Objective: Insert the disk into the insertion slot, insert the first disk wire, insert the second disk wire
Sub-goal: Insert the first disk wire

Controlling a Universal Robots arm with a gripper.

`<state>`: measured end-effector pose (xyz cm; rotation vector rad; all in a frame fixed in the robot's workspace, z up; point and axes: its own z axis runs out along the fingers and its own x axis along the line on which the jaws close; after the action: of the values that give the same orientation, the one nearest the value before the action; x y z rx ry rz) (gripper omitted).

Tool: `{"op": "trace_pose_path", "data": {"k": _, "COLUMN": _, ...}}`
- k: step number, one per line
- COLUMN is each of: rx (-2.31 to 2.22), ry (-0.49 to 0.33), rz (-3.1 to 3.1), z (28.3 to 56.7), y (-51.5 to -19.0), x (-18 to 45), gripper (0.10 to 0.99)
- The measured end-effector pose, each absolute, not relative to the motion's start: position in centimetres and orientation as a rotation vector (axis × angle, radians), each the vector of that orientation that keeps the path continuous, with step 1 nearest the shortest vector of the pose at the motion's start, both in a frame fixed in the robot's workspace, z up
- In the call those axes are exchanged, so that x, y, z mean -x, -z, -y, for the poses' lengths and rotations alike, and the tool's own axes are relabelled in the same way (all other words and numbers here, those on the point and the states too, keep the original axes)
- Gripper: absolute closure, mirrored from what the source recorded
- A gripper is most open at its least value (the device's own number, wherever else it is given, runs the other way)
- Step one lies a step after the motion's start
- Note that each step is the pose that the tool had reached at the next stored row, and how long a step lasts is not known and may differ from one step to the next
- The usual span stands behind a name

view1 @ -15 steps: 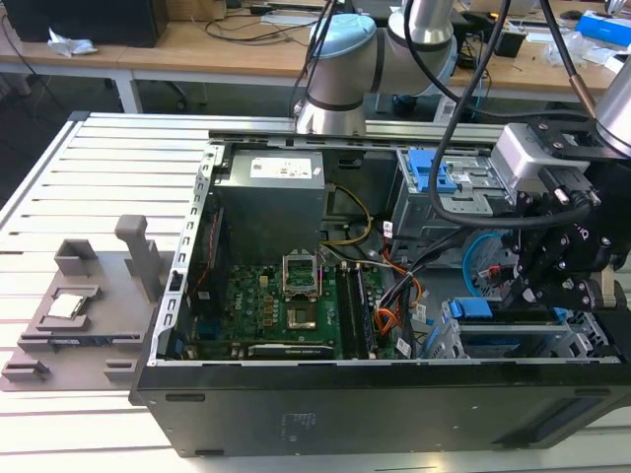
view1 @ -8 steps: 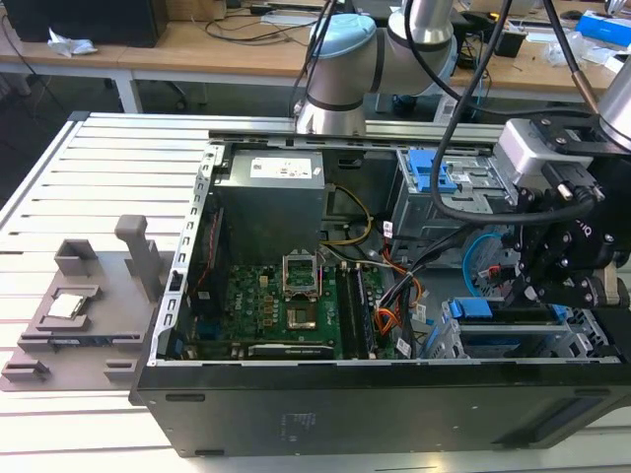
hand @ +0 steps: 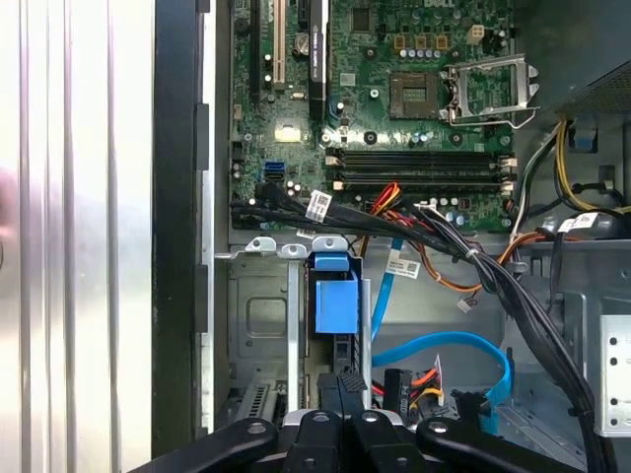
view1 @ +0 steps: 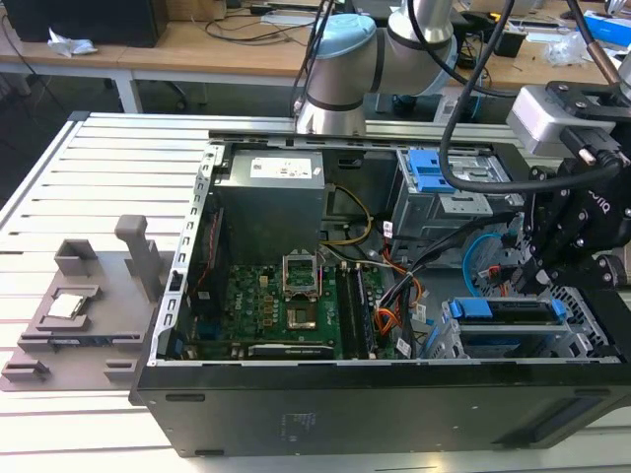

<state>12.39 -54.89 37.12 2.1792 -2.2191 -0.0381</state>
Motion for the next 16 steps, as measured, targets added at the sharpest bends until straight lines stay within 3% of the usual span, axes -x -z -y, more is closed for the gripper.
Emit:
{"op": "trace_pose_path", "data": {"k": 5, "rx": -2.179, "ry": 0.038, "rz": 2.219, "z": 54.89, "y": -37.16, "x": -12.39, "gripper": 0.973}}
{"op": "trace_pose_path", "data": {"k": 6, "rx": -2.179, "ry": 0.038, "rz": 2.219, "z": 54.89, "y": -37.16, "x": -12.40, "gripper": 0.910}}
{"op": "trace_pose_path", "data": {"k": 14, "rx": -2.175, "ry": 0.028, "rz": 2.215, "z": 54.68, "y": -38.08, "x": -12.40, "gripper": 0.902}}
{"op": "trace_pose_path", "data": {"k": 16, "rx": -2.175, "ry": 0.028, "rz": 2.215, "z": 54.68, "y": -38.08, "x": -12.40, "gripper": 0.780}}
